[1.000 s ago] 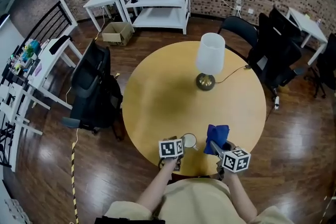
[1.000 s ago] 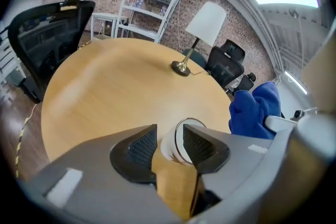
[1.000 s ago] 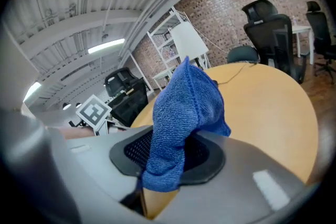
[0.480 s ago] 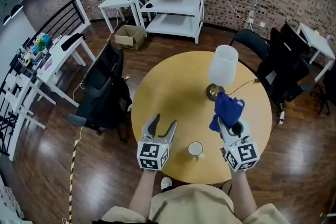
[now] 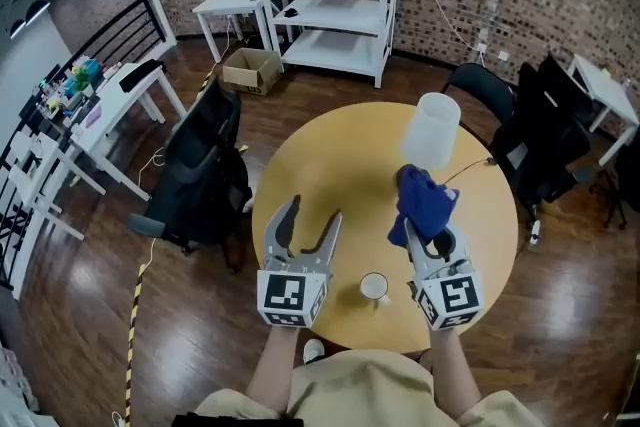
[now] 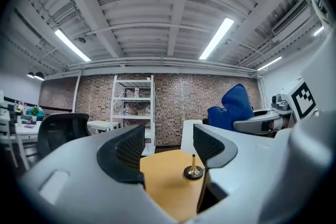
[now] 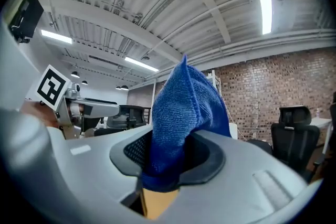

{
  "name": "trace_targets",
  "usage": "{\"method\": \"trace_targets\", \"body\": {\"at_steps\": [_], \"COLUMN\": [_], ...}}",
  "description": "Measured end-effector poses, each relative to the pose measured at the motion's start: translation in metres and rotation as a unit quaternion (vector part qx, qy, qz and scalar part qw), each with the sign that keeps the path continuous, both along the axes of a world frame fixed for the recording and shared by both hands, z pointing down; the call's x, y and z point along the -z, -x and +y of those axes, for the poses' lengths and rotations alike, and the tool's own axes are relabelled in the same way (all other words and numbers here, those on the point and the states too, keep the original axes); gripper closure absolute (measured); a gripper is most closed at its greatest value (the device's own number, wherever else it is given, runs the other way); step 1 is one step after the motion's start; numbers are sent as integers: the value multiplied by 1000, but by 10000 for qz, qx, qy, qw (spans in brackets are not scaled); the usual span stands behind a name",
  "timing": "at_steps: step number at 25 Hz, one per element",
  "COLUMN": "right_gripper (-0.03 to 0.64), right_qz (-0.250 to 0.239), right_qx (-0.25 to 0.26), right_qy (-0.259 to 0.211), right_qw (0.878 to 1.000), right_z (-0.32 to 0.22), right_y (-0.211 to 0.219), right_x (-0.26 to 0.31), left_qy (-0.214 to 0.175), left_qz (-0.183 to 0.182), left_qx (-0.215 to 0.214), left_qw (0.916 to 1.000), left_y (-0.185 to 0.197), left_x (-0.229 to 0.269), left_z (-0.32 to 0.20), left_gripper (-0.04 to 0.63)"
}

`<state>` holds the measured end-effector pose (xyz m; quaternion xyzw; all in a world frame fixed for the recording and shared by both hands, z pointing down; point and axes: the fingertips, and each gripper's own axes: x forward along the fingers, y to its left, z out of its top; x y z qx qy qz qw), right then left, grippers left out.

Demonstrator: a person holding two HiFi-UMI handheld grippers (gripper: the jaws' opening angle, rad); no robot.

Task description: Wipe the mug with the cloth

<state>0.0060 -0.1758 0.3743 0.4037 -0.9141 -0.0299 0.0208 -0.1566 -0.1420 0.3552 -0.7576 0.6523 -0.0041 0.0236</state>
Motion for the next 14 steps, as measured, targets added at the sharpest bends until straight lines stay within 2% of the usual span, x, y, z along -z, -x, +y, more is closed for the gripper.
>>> {"method": "trace_targets", "body": {"at_steps": [8, 14], "right_gripper": [480, 480], "right_qz": [-46, -17], "right_qx": [-209, -374], "right_qy": [150, 174], "right_qw": [9997, 9991], "right_z": [1, 0], "right_y": [-15, -28], "right_x": [-6, -10], "left_qy": [146, 100], "left_qz": [103, 62], "left_qx": [-181, -333], "left_qw": [9997, 9994], "left_y": [-4, -15], "left_x": [-16, -13], "left_z": [-2, -3], "left_gripper": [327, 330]}}
